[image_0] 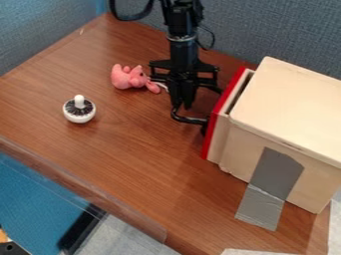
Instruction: Closed the drawer
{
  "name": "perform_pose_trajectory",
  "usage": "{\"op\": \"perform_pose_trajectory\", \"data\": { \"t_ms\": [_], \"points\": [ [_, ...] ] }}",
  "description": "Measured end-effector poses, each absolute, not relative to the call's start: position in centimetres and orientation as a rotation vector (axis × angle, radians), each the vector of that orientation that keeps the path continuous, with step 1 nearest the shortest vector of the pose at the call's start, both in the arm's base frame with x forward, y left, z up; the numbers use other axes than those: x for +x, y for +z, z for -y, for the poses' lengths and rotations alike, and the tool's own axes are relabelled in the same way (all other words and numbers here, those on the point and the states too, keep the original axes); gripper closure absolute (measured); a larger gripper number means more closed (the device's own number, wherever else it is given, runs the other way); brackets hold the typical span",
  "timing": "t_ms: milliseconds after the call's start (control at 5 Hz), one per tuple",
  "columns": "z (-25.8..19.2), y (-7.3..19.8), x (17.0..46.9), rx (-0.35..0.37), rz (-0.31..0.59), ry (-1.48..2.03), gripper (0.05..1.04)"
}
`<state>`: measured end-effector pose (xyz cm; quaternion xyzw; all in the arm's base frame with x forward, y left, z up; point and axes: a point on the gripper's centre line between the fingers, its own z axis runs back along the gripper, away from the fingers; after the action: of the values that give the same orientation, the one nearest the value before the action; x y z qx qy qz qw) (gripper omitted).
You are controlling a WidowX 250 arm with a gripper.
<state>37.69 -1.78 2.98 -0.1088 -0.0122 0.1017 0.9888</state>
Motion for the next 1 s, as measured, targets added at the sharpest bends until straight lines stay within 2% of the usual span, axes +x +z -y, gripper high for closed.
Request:
{"op": "perform_pose_trajectory", "data": {
  "t_ms": [200,400,600,800,1000],
  "points": [
    [4.1,3.0,37.6,-0.236,0.015,0.175,0.931],
    [4.5,3.1,37.5,-0.24,0.012,0.169,0.931],
    [4.4,3.0,37.4,-0.229,0.007,0.179,0.888],
    [4.4,4.8,37.1,-0.192,0.038,0.184,0.65],
    [3.9,9.1,36.6,-0.162,0.132,0.162,0.339]
  ]
}}
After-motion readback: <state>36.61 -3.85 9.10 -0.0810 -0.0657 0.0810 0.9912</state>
